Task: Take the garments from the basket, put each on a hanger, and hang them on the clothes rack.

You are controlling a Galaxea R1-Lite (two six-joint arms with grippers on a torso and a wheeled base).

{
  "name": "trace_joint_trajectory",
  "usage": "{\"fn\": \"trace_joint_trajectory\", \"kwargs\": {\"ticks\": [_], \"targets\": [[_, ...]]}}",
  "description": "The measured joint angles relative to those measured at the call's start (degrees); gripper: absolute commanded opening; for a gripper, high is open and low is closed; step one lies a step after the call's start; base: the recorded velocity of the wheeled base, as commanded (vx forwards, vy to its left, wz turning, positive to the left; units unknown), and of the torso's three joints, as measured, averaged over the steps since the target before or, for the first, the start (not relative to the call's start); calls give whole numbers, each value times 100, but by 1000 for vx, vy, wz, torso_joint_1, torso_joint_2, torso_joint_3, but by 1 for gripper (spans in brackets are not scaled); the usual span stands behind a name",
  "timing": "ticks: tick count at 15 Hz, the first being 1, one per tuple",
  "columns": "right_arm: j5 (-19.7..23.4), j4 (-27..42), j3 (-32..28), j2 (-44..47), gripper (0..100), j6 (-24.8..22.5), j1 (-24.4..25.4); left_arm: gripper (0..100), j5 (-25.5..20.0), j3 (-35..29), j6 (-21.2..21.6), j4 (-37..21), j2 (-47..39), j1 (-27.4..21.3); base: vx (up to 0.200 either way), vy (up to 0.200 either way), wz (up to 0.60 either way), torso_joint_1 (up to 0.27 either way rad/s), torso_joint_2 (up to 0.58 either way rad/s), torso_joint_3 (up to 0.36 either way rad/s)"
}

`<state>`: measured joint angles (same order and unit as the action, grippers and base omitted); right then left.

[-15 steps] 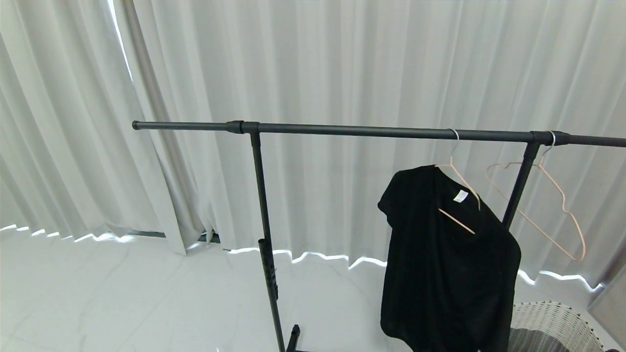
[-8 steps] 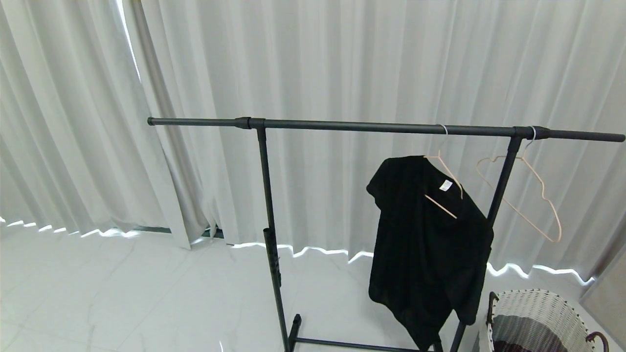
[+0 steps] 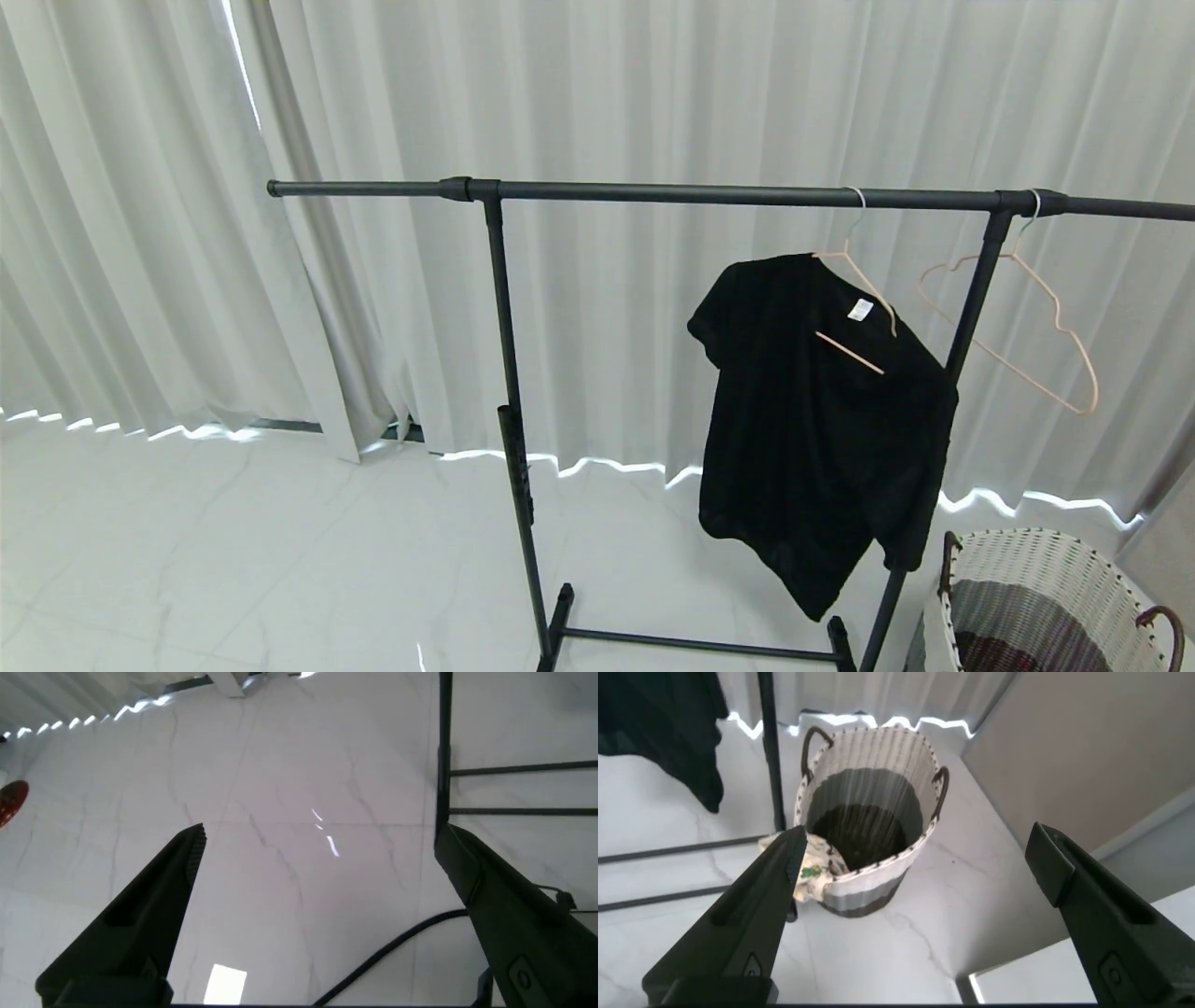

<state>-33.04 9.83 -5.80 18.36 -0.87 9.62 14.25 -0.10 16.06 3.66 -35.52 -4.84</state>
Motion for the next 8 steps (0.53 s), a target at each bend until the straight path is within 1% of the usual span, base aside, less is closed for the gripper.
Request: {"fn": "trace_joint_trajectory", "kwargs": {"ticks": [1,3,4,5,7,8], "targets": [[6,0,0,21,100,-2,2,100,41,2,-216,-2,0,2,0,0,0,-212,500,290],[6,2,0,63,100,-2,2,100,160,5,-790,-38,-2,21,0,0,0,-202,495,293],[2,2,0,85,100,-2,7,100,160,7,-906,-79,5,40,0,0,0,-203,491,295],[2,2,0,106,100,-2,7,100,169,7,-761,-88,61,13,0,0,0,-188,491,295],[4,5,0,162,100,-2,5,100,165,10,-254,-93,306,-78,0,0,0,-178,481,293],[6,2,0,201,100,0,2,100,162,7,-172,-90,424,-117,0,0,0,-178,456,290]]}}
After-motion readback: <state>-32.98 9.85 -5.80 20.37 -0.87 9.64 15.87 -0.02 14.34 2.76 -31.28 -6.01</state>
